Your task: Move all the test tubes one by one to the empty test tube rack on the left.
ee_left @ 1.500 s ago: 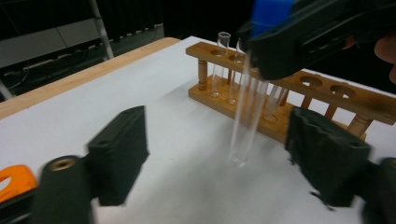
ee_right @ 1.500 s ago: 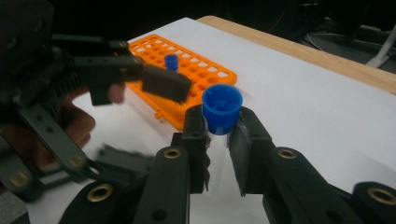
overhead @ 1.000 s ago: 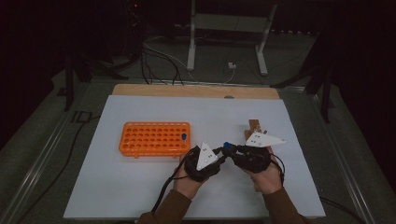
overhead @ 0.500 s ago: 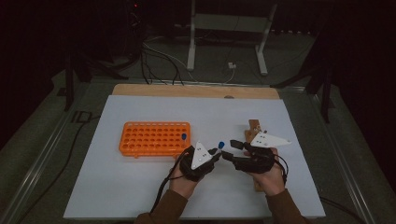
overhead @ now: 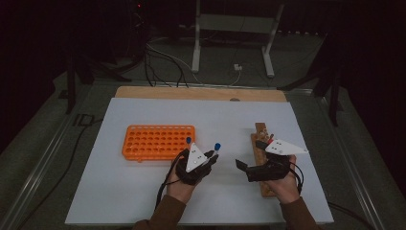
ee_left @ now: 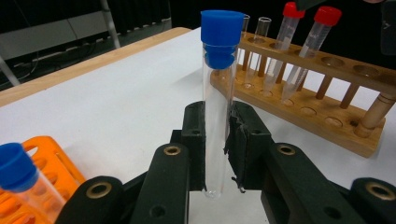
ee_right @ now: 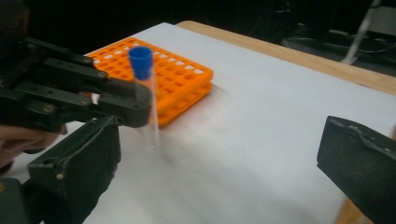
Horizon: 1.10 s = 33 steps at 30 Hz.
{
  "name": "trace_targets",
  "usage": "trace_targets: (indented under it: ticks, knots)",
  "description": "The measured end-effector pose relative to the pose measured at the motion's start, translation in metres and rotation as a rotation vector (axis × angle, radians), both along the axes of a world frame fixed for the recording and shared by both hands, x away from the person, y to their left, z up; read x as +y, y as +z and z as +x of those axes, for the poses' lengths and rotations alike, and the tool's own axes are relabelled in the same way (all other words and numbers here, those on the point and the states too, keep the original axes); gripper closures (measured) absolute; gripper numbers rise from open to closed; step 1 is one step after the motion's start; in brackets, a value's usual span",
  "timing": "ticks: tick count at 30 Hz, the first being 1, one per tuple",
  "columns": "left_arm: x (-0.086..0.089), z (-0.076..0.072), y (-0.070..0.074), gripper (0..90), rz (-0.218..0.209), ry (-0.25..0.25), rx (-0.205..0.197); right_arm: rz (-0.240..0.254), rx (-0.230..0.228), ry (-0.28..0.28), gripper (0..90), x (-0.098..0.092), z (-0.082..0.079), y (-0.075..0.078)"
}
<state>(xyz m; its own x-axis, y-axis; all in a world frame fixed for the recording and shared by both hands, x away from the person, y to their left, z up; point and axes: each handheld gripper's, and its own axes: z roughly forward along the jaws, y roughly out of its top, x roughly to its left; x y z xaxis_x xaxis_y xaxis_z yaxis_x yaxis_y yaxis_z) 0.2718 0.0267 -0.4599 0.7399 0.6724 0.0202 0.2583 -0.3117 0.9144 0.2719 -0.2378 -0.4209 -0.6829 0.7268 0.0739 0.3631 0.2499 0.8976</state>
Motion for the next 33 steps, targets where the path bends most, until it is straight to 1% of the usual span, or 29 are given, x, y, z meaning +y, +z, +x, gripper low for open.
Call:
trace_targets:
  ticks: [5, 7, 10, 15, 19, 25, 30, 33]
  knots:
    - [0.006, 0.000, 0.002, 77.5, -0.016, 0.008, -0.003, -0.022, -0.021, -0.027, 0.0, -0.007, -0.004, -0.001]
    - [0.009, 0.000, 0.002, 77.5, -0.019, 0.012, -0.004, -0.020, -0.019, -0.033, 0.0, -0.011, -0.004, -0.002]
    - [0.014, -0.001, 0.004, 77.6, -0.030, 0.017, -0.010, -0.014, -0.021, -0.044, 0.0, -0.017, -0.006, -0.002]
    - [0.022, -0.001, 0.005, 77.6, -0.030, 0.021, -0.016, -0.001, -0.029, -0.066, 0.0, -0.026, -0.008, -0.002]
    - [0.029, -0.001, 0.006, 77.5, -0.045, 0.029, -0.022, 0.014, -0.037, -0.083, 0.0, -0.033, -0.010, -0.002]
    - [0.042, 0.002, 0.008, 77.5, -0.060, 0.046, -0.031, 0.048, -0.041, -0.107, 0.0, -0.043, -0.011, 0.000]
    - [0.055, 0.005, 0.008, 77.5, -0.070, 0.078, -0.036, 0.060, -0.049, -0.118, 0.0, -0.046, -0.012, 0.001]
    - [0.063, 0.007, 0.007, 77.4, -0.066, 0.101, -0.043, 0.064, -0.048, -0.122, 0.0, -0.047, -0.013, 0.002]
